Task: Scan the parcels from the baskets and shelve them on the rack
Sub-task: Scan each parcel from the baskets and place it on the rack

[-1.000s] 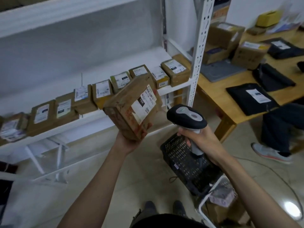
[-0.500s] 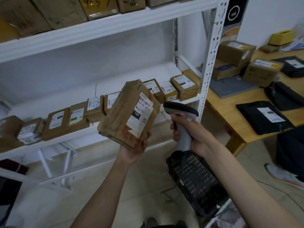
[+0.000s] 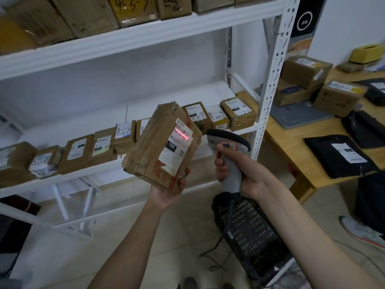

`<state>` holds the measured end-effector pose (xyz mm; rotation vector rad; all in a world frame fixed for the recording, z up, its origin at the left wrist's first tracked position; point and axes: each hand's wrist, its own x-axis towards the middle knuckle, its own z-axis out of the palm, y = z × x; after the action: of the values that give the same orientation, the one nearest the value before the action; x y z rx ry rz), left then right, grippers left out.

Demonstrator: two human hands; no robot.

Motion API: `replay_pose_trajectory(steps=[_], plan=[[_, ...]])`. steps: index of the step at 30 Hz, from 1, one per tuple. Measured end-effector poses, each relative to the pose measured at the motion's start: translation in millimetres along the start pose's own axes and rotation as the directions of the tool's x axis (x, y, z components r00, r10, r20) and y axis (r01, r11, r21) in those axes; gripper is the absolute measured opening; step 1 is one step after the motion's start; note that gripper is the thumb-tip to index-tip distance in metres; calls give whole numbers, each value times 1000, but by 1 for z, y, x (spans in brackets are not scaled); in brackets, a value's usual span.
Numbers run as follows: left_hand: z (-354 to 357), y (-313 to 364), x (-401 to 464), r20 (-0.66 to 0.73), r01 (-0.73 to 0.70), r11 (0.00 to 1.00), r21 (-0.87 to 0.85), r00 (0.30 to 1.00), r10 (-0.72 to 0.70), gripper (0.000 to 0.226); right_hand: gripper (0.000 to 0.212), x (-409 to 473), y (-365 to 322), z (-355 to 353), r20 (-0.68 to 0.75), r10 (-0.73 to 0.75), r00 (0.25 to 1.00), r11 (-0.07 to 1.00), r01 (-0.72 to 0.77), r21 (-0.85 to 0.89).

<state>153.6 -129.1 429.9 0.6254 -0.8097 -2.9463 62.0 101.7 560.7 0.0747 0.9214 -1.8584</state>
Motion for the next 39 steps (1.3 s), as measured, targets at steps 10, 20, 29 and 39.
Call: replay_pose_trajectory(steps=[10,20,29,39], plan=[[30,52,-22,57,-106,990,91,993,101,65,14,16,-37,40,179,-341,923,855,383,-349],[107,125,-73,41,-389,871,299,917,396,56,44,25,-62,129,471,-481,739,637,664,-391],[172,179,-119,115,-634,236,736,461,880,29,48,21,-81,191,494,-567,660,657,723,-212],[212,219,-187,377,-324,-249,913,430,821,99,42,21,-76,257,592,-550,590,680,727,-93]])
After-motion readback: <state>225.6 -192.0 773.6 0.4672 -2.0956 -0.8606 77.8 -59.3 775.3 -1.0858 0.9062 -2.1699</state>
